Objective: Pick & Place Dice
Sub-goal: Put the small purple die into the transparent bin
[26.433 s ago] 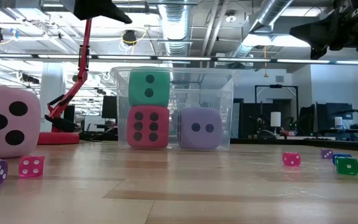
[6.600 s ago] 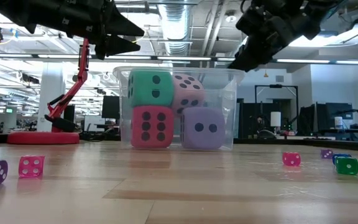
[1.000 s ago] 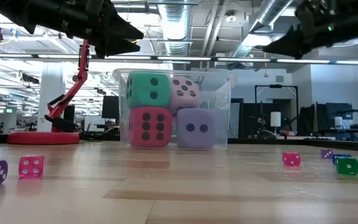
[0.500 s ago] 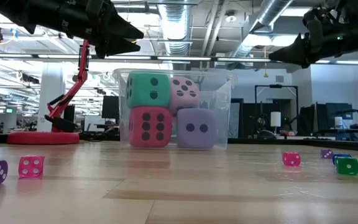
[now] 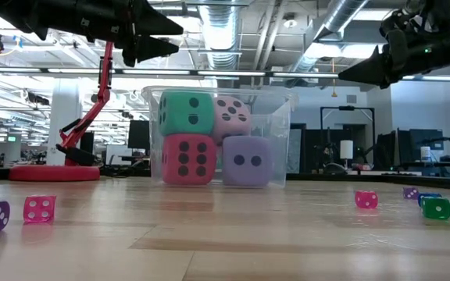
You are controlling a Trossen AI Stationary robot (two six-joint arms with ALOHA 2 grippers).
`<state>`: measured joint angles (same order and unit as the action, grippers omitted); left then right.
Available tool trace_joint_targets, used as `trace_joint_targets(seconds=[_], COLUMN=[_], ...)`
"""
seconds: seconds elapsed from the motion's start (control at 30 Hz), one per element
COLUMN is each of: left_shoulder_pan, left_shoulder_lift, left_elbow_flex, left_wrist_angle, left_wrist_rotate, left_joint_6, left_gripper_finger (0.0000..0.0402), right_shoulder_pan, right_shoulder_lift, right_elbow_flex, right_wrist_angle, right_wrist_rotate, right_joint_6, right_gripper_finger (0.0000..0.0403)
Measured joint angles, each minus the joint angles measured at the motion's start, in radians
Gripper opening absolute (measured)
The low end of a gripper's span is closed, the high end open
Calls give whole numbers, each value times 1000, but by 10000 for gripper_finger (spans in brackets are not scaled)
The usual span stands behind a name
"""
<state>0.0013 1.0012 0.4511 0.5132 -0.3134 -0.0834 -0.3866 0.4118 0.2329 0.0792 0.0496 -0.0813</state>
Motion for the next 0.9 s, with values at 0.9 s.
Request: trace_joint_targets(seconds=[0.9], left_shoulder_pan=[33], left_shoulder_lift=[176], left_elbow_flex=[69], left_wrist_angle=[125], left_wrist_rotate=[-84], left_joint_6=[-80], left_gripper_finger=[274], right_shoulder_pan=[0], right_shoulder_lift=[218], right_elbow_flex=[4], right_wrist_angle=[213], right_wrist_rotate=[-57], right_joint_6=[21], right_gripper_finger=[0])
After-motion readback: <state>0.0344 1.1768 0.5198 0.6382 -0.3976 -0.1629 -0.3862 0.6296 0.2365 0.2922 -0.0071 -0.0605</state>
